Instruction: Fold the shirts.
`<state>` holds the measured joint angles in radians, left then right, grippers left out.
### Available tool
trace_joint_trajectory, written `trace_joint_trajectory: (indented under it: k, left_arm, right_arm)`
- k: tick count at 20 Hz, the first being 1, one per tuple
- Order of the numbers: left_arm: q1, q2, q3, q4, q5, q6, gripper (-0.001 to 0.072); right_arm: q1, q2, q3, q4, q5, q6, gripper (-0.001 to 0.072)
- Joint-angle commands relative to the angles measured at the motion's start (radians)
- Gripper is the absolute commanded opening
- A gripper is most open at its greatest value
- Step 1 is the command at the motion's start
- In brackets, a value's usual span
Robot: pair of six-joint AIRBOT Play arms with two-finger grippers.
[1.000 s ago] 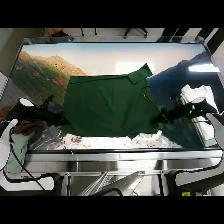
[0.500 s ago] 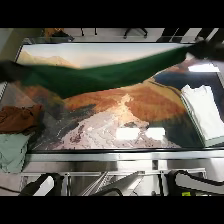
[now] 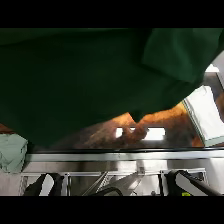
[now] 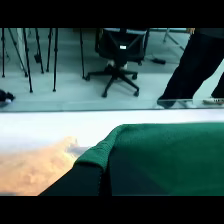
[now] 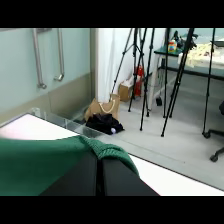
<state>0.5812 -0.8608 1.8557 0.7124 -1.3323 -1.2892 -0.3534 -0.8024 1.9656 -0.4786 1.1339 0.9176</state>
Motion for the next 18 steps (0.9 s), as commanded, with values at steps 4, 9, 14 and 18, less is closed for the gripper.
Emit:
trace_joint_trajectory:
  k: [4, 9, 14, 18]
  left_arm:
    - [-0.246, -0.229, -0.218, 0.120, 0.082, 0.129, 0.0012]
    - [-0.449, -0.576, -0.377, 0.350, 0.271, 0.172, 0.0012]
    - [-0.481, -0.934, -0.307, 0.368, 0.372, 0.176, 0.0012]
    - [-0.476, -1.090, -0.074, 0.366, 0.278, 0.153, 0.0012]
  right_arm:
    - [0.079, -0.290, -0.138, -0.029, 0.041, -0.027, 0.0020]
    - [0.178, -0.661, -0.177, -0.100, -0.003, -0.028, 0.0021]
    - [0.196, -0.880, -0.176, -0.102, -0.212, -0.029, 0.0020]
    - [0.180, -0.907, -0.176, -0.106, -0.288, -0.044, 0.0019]
